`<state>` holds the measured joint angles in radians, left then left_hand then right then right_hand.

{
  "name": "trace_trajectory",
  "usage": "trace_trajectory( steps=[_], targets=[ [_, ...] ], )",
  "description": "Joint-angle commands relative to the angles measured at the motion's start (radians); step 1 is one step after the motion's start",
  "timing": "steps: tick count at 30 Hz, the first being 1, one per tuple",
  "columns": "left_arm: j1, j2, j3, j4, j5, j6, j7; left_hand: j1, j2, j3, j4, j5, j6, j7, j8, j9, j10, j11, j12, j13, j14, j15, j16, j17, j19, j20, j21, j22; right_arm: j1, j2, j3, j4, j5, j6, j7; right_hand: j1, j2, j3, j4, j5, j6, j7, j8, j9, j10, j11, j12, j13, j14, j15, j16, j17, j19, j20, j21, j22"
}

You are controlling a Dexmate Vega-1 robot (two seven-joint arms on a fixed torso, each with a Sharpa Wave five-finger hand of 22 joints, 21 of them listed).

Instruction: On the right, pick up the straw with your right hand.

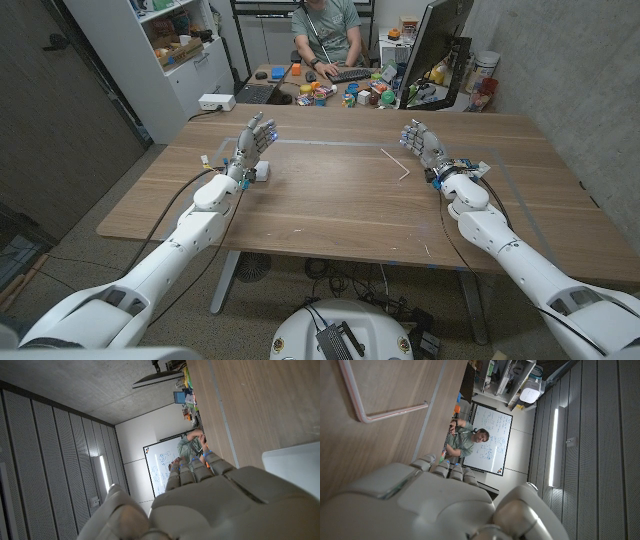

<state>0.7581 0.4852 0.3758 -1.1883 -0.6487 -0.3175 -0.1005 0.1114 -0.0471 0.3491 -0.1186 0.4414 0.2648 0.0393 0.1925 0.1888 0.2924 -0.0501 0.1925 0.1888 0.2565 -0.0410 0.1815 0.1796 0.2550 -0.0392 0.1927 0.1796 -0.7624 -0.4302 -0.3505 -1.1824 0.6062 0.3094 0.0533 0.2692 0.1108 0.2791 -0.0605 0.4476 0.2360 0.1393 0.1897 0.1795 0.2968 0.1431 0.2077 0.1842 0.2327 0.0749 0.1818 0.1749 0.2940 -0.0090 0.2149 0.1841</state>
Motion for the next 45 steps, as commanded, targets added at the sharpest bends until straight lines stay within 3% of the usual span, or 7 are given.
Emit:
trace_trajectory(
  steps=[1,13,21,28,33,39,45],
  targets=[
    [-0.075,-0.024,0.006,0.123,-0.003,-0.018,-0.041,0.012,0.001,0.006,-0.001,0.005,0.006,0.000,0.007,0.002,0.004,0.001,0.006,0.002,0.006,-0.017,0.006,0.002,0.006,-0.068,0.007,0.002,0.035,0.099,0.096,0.067,-0.118,-0.034,0.056,0.011,0.000,0.009,-0.003,0.005,0.008,0.036,0.007,0.005,0.009,0.003,0.006,0.003,0.010,0.002,0.005,0.003,0.004,-0.001,0.004,0.004],
    [-0.042,-0.009,0.005,0.066,-0.001,0.003,-0.012,0.012,0.001,0.004,-0.001,0.004,0.006,0.000,0.007,0.002,0.004,0.000,0.006,0.002,0.005,-0.014,0.006,0.002,0.005,-0.064,0.007,0.002,0.005,0.136,0.161,0.032,-0.201,-0.046,0.070,0.014,0.000,0.010,-0.006,0.005,0.011,0.034,0.007,0.005,0.009,0.002,0.006,0.003,0.010,0.004,0.003,0.003,0.000,0.003,0.002,0.004],
    [-0.047,-0.003,0.005,0.067,0.000,0.005,-0.021,0.012,0.002,0.004,-0.001,0.004,0.006,0.000,0.007,0.002,0.004,-0.001,0.007,0.002,0.005,-0.015,0.007,0.002,0.001,-0.059,0.006,0.002,-0.045,0.051,0.092,-0.133,-0.477,-0.067,-0.150,0.097,-0.025,0.029,-0.074,0.007,0.101,0.003,0.031,0.004,0.067,-0.012,0.022,0.002,0.060,-0.016,0.007,-0.002,0.003,0.015,-0.002,0.001],
    [-0.080,-0.012,0.009,0.118,-0.006,-0.014,-0.067,0.012,0.002,0.003,-0.001,0.003,0.006,-0.002,0.007,0.002,0.004,-0.001,0.007,0.002,0.003,-0.016,0.006,0.002,-0.004,-0.056,0.004,0.002,-0.080,-0.057,-0.006,-0.365,-0.701,-0.295,-0.327,0.128,-0.045,0.031,-0.096,0.007,0.153,-0.021,0.042,0.003,0.086,-0.018,0.025,0.002,0.072,-0.019,0.006,-0.002,-0.012,0.022,-0.008,0.001],
    [-0.105,-0.021,0.011,0.164,-0.014,-0.025,-0.111,0.011,0.003,0.003,-0.001,0.003,0.007,-0.004,0.007,0.002,0.004,-0.004,0.007,0.002,0.003,-0.016,0.007,0.002,-0.006,-0.055,0.004,0.002,-0.075,-0.120,-0.100,-0.525,-0.852,-0.542,-0.394,0.133,-0.063,0.025,-0.098,0.007,0.189,-0.038,0.049,0.003,0.102,-0.021,0.028,0.002,0.080,-0.014,0.006,-0.001,-0.020,0.027,-0.011,0.002],
    [-0.135,-0.036,0.011,0.234,-0.031,-0.043,-0.173,0.011,0.003,0.002,-0.001,0.003,0.010,-0.003,0.009,0.002,0.004,-0.002,0.007,0.002,0.003,-0.015,0.007,0.002,-0.011,-0.051,0.003,0.002,-0.034,-0.163,-0.214,-0.638,-0.974,-0.775,-0.407,0.108,-0.086,0.002,-0.081,0.005,0.259,-0.043,0.061,0.003,0.131,-0.020,0.033,0.002,0.110,-0.010,0.012,0.002,-0.025,0.032,-0.010,0.004],
    [-0.172,-0.057,0.007,0.323,-0.050,-0.074,-0.241,0.011,0.003,0.002,-0.001,0.003,0.015,-0.005,0.010,0.003,0.006,-0.002,0.008,0.002,0.002,-0.015,0.007,0.002,-0.013,-0.048,0.003,0.002,0.057,-0.187,-0.368,-0.719,-1.120,-1.031,-0.334,0.083,-0.118,-0.024,-0.072,0.007,0.306,-0.059,0.065,0.003,0.131,-0.022,0.028,0.002,0.105,0.015,0.004,0.003,-0.056,0.055,-0.020,0.004]
  ],
)
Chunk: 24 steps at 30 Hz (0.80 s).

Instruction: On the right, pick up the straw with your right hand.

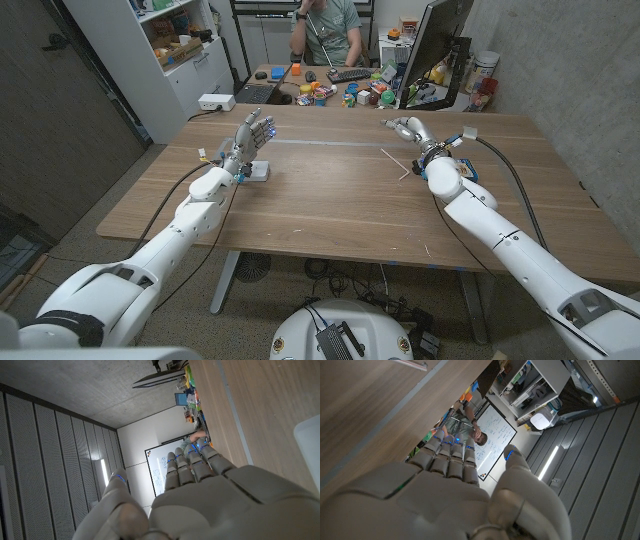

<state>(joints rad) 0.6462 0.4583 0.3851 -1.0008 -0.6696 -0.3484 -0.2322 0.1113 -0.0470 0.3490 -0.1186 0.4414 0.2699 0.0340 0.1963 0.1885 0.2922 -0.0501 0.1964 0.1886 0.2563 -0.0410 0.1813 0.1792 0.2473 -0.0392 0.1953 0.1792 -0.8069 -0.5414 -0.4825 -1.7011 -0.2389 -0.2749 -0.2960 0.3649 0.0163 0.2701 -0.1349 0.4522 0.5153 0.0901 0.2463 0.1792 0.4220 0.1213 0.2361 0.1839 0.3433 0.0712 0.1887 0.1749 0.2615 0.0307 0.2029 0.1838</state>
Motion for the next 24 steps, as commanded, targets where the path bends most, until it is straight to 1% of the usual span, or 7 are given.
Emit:
trace_trajectory(
  steps=[1,3,6,11,17,19,24],
  targets=[
    [-0.066,-0.034,-0.004,0.151,-0.033,-0.049,-0.122,0.011,0.003,0.002,-0.001,0.003,0.011,0.000,0.007,0.003,0.005,-0.005,0.004,0.002,0.001,-0.015,0.007,0.003,-0.006,-0.047,0.000,0.002,0.124,-0.077,-0.267,-0.206,-0.300,-0.488,0.039,-0.014,-0.029,-0.018,0.002,0.004,0.031,-0.015,0.007,0.003,0.000,-0.003,-0.004,0.002,-0.012,0.024,-0.006,0.002,-0.034,0.017,-0.011,0.004],
    [-0.078,-0.041,-0.006,0.179,-0.039,-0.058,-0.148,0.011,0.004,0.001,-0.001,0.003,0.012,0.000,0.008,0.003,0.006,-0.007,0.004,0.002,0.002,-0.015,0.007,0.003,-0.007,-0.046,0.000,0.003,0.171,-0.077,-0.330,-0.215,-0.349,-0.571,0.095,-0.012,-0.045,-0.026,-0.003,0.011,0.030,-0.020,-0.001,0.003,-0.019,0.002,-0.013,0.003,-0.032,0.045,-0.013,0.002,-0.062,0.032,-0.017,0.004],
    [-0.094,-0.048,-0.009,0.217,-0.049,-0.069,-0.183,0.011,0.004,0.001,-0.001,0.003,0.012,-0.001,0.007,0.003,0.006,-0.005,0.004,0.002,0.001,-0.015,0.007,0.003,-0.008,-0.046,0.000,0.003,0.254,-0.071,-0.435,-0.207,-0.423,-0.688,0.195,-0.001,-0.066,-0.034,-0.011,0.030,0.034,-0.018,-0.009,0.003,-0.042,0.001,-0.023,0.003,-0.069,0.065,-0.019,0.002,-0.109,0.038,-0.025,0.004],
    [-0.120,-0.058,-0.017,0.280,-0.061,-0.088,-0.235,0.011,0.004,0.001,-0.001,0.002,0.013,-0.001,0.008,0.003,0.007,-0.005,0.005,0.002,0.001,-0.015,0.007,0.003,-0.009,-0.047,0.000,0.003,0.356,-0.049,-0.557,-0.163,-0.502,-0.792,0.301,0.014,-0.080,-0.039,-0.018,0.049,0.043,-0.021,-0.011,0.004,-0.054,0.006,-0.026,0.003,-0.085,0.079,-0.018,0.002,-0.142,0.042,-0.027,0.003],
    [-0.142,-0.064,-0.025,0.331,-0.069,-0.108,-0.276,0.010,0.004,0.000,0.000,0.002,0.016,0.000,0.008,0.003,0.008,-0.006,0.005,0.002,0.002,-0.016,0.007,0.003,-0.011,-0.046,0.000,0.003,0.408,-0.035,-0.609,-0.105,-0.518,-0.814,0.351,0.041,-0.094,-0.042,-0.027,0.075,0.054,-0.032,-0.013,0.004,-0.074,0.009,-0.032,0.003,-0.112,0.091,-0.020,0.002,-0.164,0.045,-0.024,0.003],
    [-0.142,-0.061,-0.027,0.330,-0.070,-0.108,-0.280,0.010,0.004,0.000,0.000,0.002,0.016,0.000,0.008,0.003,0.009,-0.006,0.005,0.002,0.002,-0.016,0.008,0.003,-0.011,-0.046,0.000,0.003,0.405,-0.023,-0.611,-0.082,-0.523,-0.822,0.334,0.059,-0.102,-0.044,-0.030,0.093,0.062,-0.046,-0.014,0.004,-0.090,0.012,-0.036,0.004,-0.127,0.098,-0.019,0.002,-0.175,0.049,-0.022,0.003],
    [-0.136,-0.050,-0.027,0.312,-0.066,-0.103,-0.277,0.010,0.004,0.000,0.000,0.002,0.018,0.000,0.009,0.003,0.008,-0.008,0.005,0.002,0.001,-0.016,0.007,0.003,-0.013,-0.043,0.000,0.003,0.401,0.023,-0.609,-0.019,-0.524,-0.873,0.308,0.082,-0.119,-0.052,-0.032,0.118,0.070,-0.048,-0.018,0.004,-0.110,0.015,-0.039,0.004,-0.152,0.115,-0.019,0.002,-0.202,0.064,-0.022,0.003]
  ],
)
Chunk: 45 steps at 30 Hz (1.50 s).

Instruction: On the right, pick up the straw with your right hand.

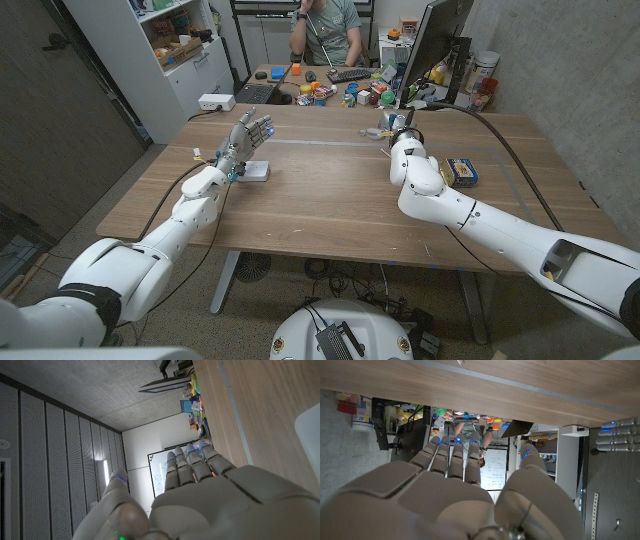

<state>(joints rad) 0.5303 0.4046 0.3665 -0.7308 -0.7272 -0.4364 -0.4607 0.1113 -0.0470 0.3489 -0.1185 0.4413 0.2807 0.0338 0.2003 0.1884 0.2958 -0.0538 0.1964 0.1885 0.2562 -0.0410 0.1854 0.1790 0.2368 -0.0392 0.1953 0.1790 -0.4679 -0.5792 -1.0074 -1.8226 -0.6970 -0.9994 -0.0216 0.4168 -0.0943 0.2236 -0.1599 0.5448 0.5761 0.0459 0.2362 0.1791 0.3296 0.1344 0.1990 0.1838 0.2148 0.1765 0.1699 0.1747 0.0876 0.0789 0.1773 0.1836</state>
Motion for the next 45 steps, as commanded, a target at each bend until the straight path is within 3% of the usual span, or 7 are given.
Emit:
trace_trajectory(
  steps=[1,4,8,13,21,27,45],
  targets=[
    [-0.016,0.008,-0.009,0.030,-0.007,-0.011,-0.043,0.010,0.004,0.000,0.000,0.002,0.008,-0.002,0.005,0.003,0.005,-0.004,0.005,0.002,0.001,-0.017,0.003,0.003,-0.003,-0.043,0.000,0.003,0.061,0.076,-0.086,0.126,-0.069,-0.161,0.019,0.035,-0.018,-0.011,-0.007,0.034,0.011,-0.004,-0.009,0.004,-0.023,0.004,-0.002,0.004,-0.038,0.021,-0.002,0.002,-0.038,0.022,0.003,0.003],
    [-0.009,0.014,-0.008,0.009,-0.005,-0.004,-0.032,0.010,0.005,-0.001,0.000,0.002,0.010,-0.001,0.006,0.003,0.006,-0.006,0.006,0.002,0.001,-0.017,0.004,0.003,-0.003,-0.042,0.000,0.003,0.065,0.104,-0.088,0.163,-0.064,-0.190,0.013,0.039,-0.025,-0.017,-0.005,0.041,0.019,0.000,-0.009,0.004,-0.028,0.006,-0.001,0.004,-0.043,0.029,0.000,0.003,-0.046,0.028,0.005,0.004],
    [-0.002,0.018,-0.007,-0.013,-0.003,0.005,-0.020,0.010,0.005,-0.001,0.000,0.002,0.011,-0.001,0.006,0.003,0.007,-0.007,0.006,0.002,0.002,-0.017,0.004,0.003,-0.004,-0.041,0.000,0.003,0.071,0.135,-0.086,0.200,-0.045,-0.217,0.016,0.044,-0.045,-0.040,0.004,0.066,0.085,0.008,0.005,0.003,-0.018,0.016,0.007,0.003,-0.045,0.039,0.008,0.003,-0.053,0.040,0.013,0.005],
    [-0.009,0.014,-0.003,-0.020,0.001,0.007,-0.017,0.010,0.006,-0.001,0.000,0.001,0.013,-0.001,0.006,0.003,0.007,-0.007,0.006,0.002,0.000,-0.017,0.003,0.003,-0.007,-0.040,0.000,0.003,0.068,0.150,-0.073,0.229,-0.005,-0.204,0.016,0.041,-0.049,-0.051,0.010,0.076,0.102,0.018,0.005,0.003,-0.018,0.029,0.009,0.003,-0.045,0.040,0.009,0.004,-0.055,0.042,0.015,0.006],
    [-0.018,0.017,0.007,-0.043,0.013,0.016,-0.010,0.009,0.006,-0.002,0.000,0.001,0.012,0.000,0.005,0.003,0.004,-0.002,0.005,0.002,-0.003,-0.017,0.003,0.003,-0.009,-0.042,0.000,0.003,0.044,0.160,-0.041,0.260,0.044,-0.173,-0.018,0.049,-0.044,-0.062,0.015,0.094,0.077,0.014,-0.015,0.003,-0.051,0.035,-0.001,0.003,-0.069,0.040,0.005,0.004,-0.071,0.041,0.014,0.006],
    [-0.011,0.030,0.012,-0.079,0.021,0.033,0.004,0.009,0.006,-0.003,0.000,0.001,0.013,0.000,0.005,0.003,0.005,-0.002,0.005,0.002,-0.004,-0.016,0.002,0.003,-0.014,-0.041,-0.001,0.003,0.001,0.176,0.000,0.292,0.066,-0.125,-0.109,0.065,-0.041,-0.069,0.013,0.110,0.058,0.003,-0.028,0.003,-0.083,0.033,-0.007,0.003,-0.098,0.040,0.000,0.004,-0.096,0.046,0.010,0.007],
    [0.008,0.067,0.027,-0.183,0.042,0.078,0.041,0.009,0.007,-0.004,0.000,0.000,0.014,0.000,0.005,0.004,0.002,-0.006,0.004,0.002,-0.007,-0.016,0.002,0.003,-0.024,-0.037,-0.002,0.003,-0.054,0.200,0.064,0.386,0.118,0.005,-0.264,0.094,-0.036,-0.078,0.010,0.127,0.061,-0.018,-0.030,0.004,-0.098,0.029,-0.005,0.004,-0.121,0.041,0.003,0.004,-0.113,0.045,0.012,0.007]
  ],
)
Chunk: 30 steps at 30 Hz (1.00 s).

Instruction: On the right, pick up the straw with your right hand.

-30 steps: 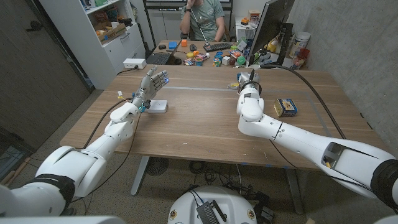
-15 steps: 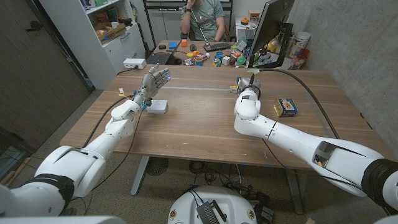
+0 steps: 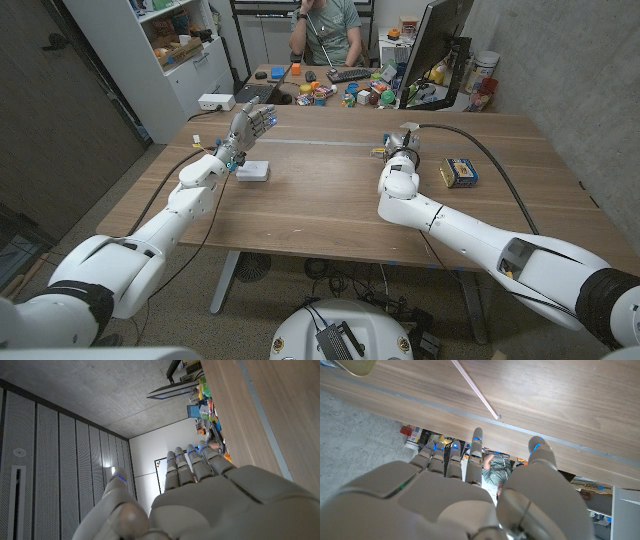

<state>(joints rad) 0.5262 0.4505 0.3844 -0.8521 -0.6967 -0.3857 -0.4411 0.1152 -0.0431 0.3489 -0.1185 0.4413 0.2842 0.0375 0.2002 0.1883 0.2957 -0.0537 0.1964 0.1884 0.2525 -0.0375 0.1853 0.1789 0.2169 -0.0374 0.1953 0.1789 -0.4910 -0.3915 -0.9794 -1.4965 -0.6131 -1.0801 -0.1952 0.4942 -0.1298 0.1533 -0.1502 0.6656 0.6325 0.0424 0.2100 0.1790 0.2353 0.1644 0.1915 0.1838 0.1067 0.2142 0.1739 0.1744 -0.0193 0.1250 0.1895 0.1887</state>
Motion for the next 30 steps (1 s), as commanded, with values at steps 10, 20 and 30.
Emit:
trace_trajectory(
  steps=[10,20,30],
  targets=[
    [0.030,0.044,0.012,-0.120,0.021,0.053,0.053,0.005,0.004,-0.005,0.000,0.000,0.011,-0.003,0.005,0.004,0.001,-0.004,0.004,0.002,-0.005,-0.020,0.003,0.003,-0.005,-0.038,-0.001,0.003,-0.053,0.013,0.043,0.147,0.036,0.207,-0.201,0.033,0.005,-0.010,-0.001,0.017,-0.007,-0.020,-0.010,0.005,-0.013,-0.007,0.004,0.004,-0.011,0.000,0.004,0.005,-0.002,-0.011,0.005,0.002],
    [0.032,0.048,0.021,-0.148,0.027,0.069,0.058,0.005,0.004,-0.005,0.000,0.000,0.011,-0.005,0.004,0.004,0.003,-0.002,0.004,0.002,-0.006,-0.021,0.002,0.003,-0.010,-0.038,-0.002,0.003,-0.054,0.026,0.067,0.284,0.063,0.350,-0.296,0.061,0.012,-0.015,-0.003,0.034,0.017,-0.036,-0.003,0.006,0.004,-0.016,0.015,0.004,0.013,-0.010,0.014,0.004,0.019,-0.021,0.016,0.002],
    [0.059,0.068,0.025,-0.213,0.034,0.110,0.095,0.005,0.004,-0.006,0.000,0.000,0.011,-0.003,0.004,0.004,0.000,-0.004,0.004,0.002,-0.009,-0.021,0.002,0.003,-0.015,-0.036,-0.002,0.003,-0.023,0.028,0.093,0.349,0.077,0.395,-0.304,0.074,0.011,-0.021,-0.002,0.046,0.029,-0.040,-0.001,0.006,0.015,-0.024,0.021,0.004,0.027,-0.017,0.016,0.003,0.037,-0.031,0.023,0.001]
  ],
)
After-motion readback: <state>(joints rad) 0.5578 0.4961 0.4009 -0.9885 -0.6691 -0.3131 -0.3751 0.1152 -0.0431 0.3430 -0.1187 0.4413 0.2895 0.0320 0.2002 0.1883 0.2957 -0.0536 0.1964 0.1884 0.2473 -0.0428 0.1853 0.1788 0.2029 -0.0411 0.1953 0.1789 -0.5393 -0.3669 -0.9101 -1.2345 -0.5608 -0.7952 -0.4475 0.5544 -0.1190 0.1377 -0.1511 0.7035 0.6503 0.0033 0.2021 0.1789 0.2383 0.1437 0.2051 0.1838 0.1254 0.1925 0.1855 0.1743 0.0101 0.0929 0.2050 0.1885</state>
